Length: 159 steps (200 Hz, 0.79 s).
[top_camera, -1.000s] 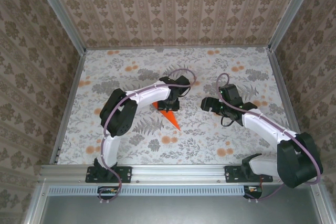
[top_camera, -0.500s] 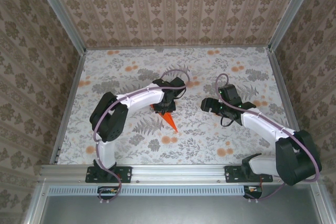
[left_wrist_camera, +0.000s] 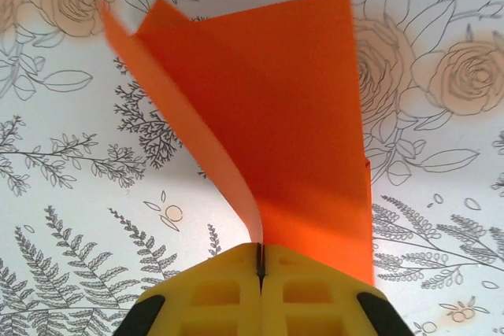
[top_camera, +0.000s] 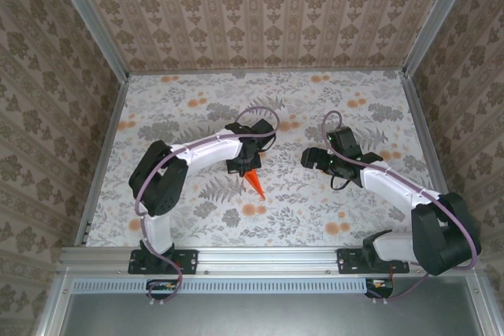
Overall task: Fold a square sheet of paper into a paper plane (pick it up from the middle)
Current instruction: Turn over a paper plane at the center of the table.
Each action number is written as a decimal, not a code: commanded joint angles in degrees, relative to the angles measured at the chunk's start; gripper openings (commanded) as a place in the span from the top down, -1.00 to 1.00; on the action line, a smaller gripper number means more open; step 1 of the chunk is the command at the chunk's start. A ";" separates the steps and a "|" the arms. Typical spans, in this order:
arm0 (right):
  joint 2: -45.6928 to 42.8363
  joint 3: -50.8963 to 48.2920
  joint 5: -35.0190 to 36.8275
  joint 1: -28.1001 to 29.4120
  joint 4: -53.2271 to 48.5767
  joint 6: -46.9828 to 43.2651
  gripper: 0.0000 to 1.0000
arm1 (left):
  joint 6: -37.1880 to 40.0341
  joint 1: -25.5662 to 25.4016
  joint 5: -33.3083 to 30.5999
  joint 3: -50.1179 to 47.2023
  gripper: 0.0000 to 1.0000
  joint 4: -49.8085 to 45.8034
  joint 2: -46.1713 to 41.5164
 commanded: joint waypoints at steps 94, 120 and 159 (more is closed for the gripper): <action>-3.79 0.08 -9.09 -0.19 3.20 -1.07 -0.82 | 4.90 4.41 19.81 -20.93 1.00 44.69 -17.32; -1.77 1.06 -13.19 1.46 4.24 -1.41 -0.75 | 1.72 6.30 21.82 -26.96 1.00 52.33 -17.23; 3.04 4.13 -12.95 8.13 5.13 -0.41 -0.53 | -2.20 7.88 22.74 -34.03 1.00 60.42 -15.24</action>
